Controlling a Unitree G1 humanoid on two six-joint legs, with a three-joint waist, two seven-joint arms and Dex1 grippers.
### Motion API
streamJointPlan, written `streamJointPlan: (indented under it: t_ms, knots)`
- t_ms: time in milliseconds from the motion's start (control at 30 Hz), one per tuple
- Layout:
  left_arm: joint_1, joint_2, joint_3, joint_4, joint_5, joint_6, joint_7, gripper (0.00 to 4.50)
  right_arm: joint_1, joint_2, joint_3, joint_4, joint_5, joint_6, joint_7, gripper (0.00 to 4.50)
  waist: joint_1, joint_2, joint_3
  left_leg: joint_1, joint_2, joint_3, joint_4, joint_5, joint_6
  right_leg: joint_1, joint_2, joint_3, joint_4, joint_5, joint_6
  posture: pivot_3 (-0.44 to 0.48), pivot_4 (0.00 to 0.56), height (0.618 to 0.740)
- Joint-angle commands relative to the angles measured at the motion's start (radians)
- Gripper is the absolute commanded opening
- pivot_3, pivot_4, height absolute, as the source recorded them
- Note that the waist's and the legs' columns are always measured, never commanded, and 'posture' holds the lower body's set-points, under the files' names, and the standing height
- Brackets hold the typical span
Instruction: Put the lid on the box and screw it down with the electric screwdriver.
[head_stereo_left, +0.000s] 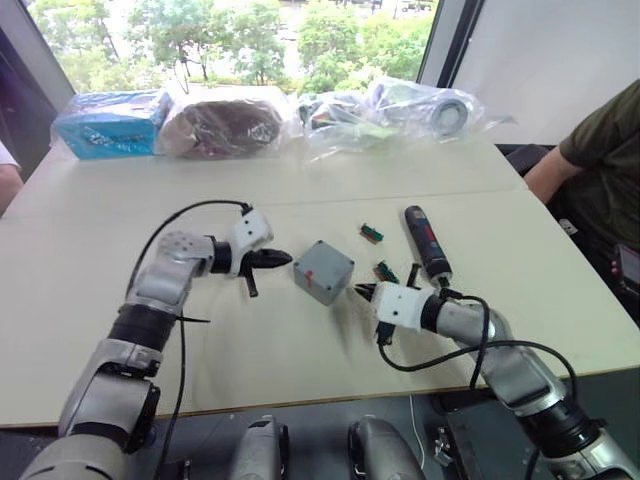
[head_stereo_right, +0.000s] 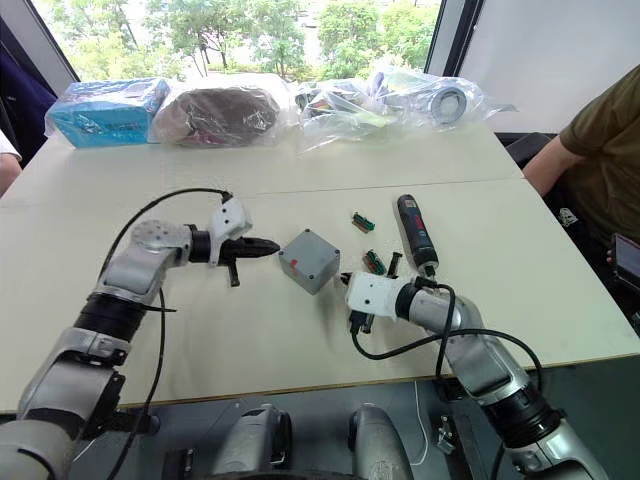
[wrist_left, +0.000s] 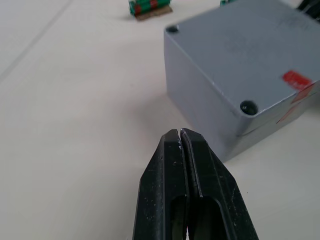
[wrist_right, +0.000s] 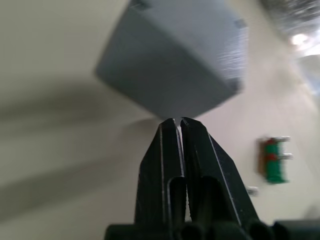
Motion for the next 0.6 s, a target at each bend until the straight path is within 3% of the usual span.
streamJointPlan:
  t_ms: [33,600]
  knots:
    - [-0.008,-0.018,-0.002,0.021,0.014,-0.037,0.017,0.00,-0.033,0.025,0.007,-0.027,-0.004,0.034,0.015,0.02,-0.001,0.000,0.000,0.000,0.000,0.000,0.000,0.000,0.000,0.000,0.000,0.000,0.000,0.001,0.001,0.000,0.150,0.740]
    - [0.105,0.042,-0.049,-0.236,-0.041,0.112,-0.181,0.00,-0.158,0.116,0.105,0.090,-0.007,-0.009,0.119,0.02,-0.004,0.000,0.000,-0.001,0.001,0.000,-0.001,0.000,0.000,-0.002,0.000,0.000,0.000,0.001,0.001,0.000,0.150,0.740]
